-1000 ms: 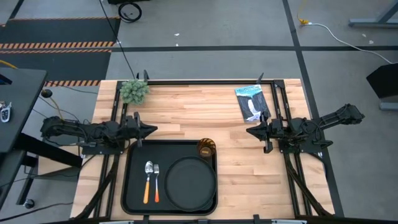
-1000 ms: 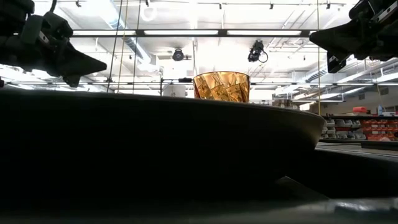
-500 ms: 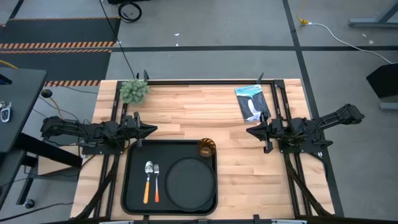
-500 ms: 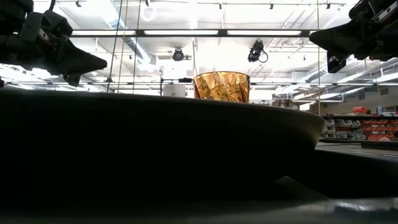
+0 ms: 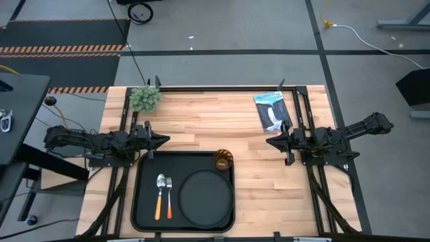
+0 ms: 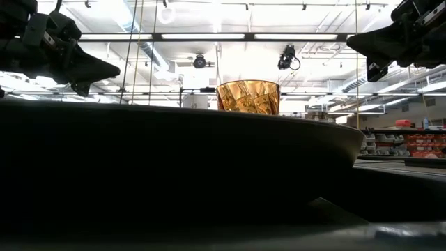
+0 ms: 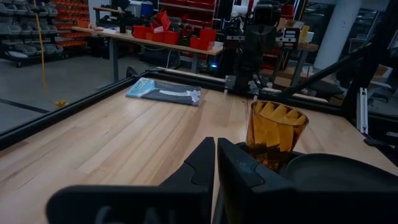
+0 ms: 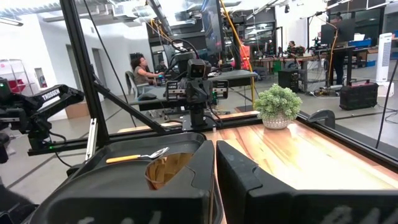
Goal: Pick and place plate/cup/fork/spoon on tray
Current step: Return to Home Position
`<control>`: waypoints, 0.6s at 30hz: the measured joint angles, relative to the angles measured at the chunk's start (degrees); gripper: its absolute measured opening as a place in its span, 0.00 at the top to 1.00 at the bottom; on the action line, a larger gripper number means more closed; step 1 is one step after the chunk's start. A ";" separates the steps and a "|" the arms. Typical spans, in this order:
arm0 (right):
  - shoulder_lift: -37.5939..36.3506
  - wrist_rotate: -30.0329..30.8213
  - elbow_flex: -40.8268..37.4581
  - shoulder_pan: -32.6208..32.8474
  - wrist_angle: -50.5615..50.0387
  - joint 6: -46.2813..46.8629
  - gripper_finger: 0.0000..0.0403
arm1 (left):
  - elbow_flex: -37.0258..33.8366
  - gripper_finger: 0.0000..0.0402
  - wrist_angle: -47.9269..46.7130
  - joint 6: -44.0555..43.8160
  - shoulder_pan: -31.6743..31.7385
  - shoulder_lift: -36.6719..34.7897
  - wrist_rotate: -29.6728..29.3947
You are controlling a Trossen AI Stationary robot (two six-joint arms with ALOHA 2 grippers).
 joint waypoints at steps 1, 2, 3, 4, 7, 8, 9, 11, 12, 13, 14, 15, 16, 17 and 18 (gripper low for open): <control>0.00 0.00 0.00 0.00 0.02 0.02 0.94 | 0.00 0.93 0.02 0.04 0.00 0.02 0.00; -0.01 0.00 0.00 -0.02 0.00 0.01 0.94 | 0.00 0.93 0.02 0.02 0.00 0.00 0.00; -0.02 0.00 0.00 -0.02 0.02 0.02 0.94 | 0.00 0.93 0.00 0.00 0.00 0.02 0.00; 0.00 0.00 0.00 -0.01 0.02 0.01 0.94 | 0.00 0.93 0.01 0.02 0.00 0.02 0.00; 0.00 0.00 0.00 -0.02 0.02 0.00 0.94 | 0.00 0.93 0.02 0.00 0.00 0.00 0.00; -0.01 0.00 0.00 -0.01 0.02 0.00 0.94 | 0.00 0.93 0.02 0.00 0.00 0.02 0.00; 0.00 0.00 0.00 -0.01 0.01 0.00 0.94 | 0.00 0.94 0.02 0.04 0.00 0.02 0.00; 0.00 -0.01 0.00 -0.01 0.01 0.01 0.94 | 0.00 0.94 0.02 0.00 0.00 0.02 0.00; 0.00 -0.01 0.00 -0.01 0.02 0.02 0.94 | 0.00 0.94 0.02 0.02 0.00 0.02 0.00; -0.02 0.00 0.00 0.00 0.02 0.02 0.94 | 0.00 0.94 0.00 0.04 0.00 0.00 0.00; 0.00 0.00 0.00 -0.02 0.00 0.00 0.94 | 0.00 0.94 0.00 0.02 0.00 0.02 0.00; 0.00 -0.01 0.00 0.00 0.01 0.00 0.94 | 0.00 0.94 0.00 0.00 0.00 0.01 0.00; -0.01 0.00 0.00 0.00 0.02 0.01 0.94 | 0.00 0.94 0.00 0.01 0.00 0.01 0.00; -0.02 0.00 0.00 0.00 0.00 0.01 0.94 | 0.00 0.94 0.01 0.04 0.00 0.01 -0.01; -0.01 0.00 0.00 -0.02 0.02 0.02 0.94 | 0.00 0.94 0.00 0.03 0.00 0.01 0.00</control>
